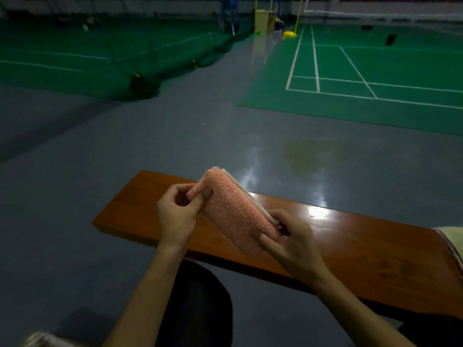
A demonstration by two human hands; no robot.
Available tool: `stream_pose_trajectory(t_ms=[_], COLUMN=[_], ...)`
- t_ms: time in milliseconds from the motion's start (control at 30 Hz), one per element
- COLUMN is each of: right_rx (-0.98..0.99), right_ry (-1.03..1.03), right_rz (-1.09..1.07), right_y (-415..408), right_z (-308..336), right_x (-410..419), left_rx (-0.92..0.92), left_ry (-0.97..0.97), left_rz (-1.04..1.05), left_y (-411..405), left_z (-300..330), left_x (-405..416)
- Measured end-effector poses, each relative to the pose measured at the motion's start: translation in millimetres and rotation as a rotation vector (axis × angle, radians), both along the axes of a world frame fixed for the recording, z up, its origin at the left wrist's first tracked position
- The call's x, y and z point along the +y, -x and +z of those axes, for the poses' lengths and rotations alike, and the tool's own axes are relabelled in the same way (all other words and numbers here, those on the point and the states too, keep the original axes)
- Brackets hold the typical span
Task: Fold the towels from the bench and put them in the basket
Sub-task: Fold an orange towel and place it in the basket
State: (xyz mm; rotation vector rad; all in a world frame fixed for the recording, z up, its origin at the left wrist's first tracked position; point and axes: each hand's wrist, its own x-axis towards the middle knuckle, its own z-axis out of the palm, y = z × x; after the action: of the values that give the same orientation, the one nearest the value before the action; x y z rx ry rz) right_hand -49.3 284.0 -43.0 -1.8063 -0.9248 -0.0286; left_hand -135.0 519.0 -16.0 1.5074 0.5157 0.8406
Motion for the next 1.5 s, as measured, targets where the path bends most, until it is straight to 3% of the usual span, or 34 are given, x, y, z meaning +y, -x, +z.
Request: stream_pose_trajectory(t_ms=[267, 600, 733, 900, 1167, 1333, 1500], right_rx=[0.013, 0.061, 0.254, 0.446, 0.389, 0.358, 0.381], right_ry=[0.060, 0.624, 0.801, 0.893, 1.105, 1.201, 1.286], right_rz=[0.236, 0.629, 0.826, 0.809, 0.807, 0.754, 0.763], right_y=[81.8, 204.7, 251.4, 311.1, 388.8, 403.0, 398.6], right_z=[26.9, -18.6, -59.4, -133.6, -261.8, -326.2, -389.9], right_x=[116.1, 255.5, 309.7, 349.1, 363.4, 381.9, 394.8], left_rx=[-0.061, 0.155, 0.256, 0.384, 0.521, 0.550, 0.718], left_ry=[0.014, 0.101, 0.140, 0.224, 0.399, 0.562, 0.580], left_rz=[0.270, 0.564, 0.670, 0.754, 0.810, 0.762, 0.749], left_y=[118.7, 321.5, 394.2, 463.9, 524.2, 525.7, 518.0], left_z=[13.9, -53.8, -95.6, -160.9, -284.9, -349.9, -423.2], left_x=[87.1, 165.6, 185.7, 208.9, 205.1, 207.8, 218.8])
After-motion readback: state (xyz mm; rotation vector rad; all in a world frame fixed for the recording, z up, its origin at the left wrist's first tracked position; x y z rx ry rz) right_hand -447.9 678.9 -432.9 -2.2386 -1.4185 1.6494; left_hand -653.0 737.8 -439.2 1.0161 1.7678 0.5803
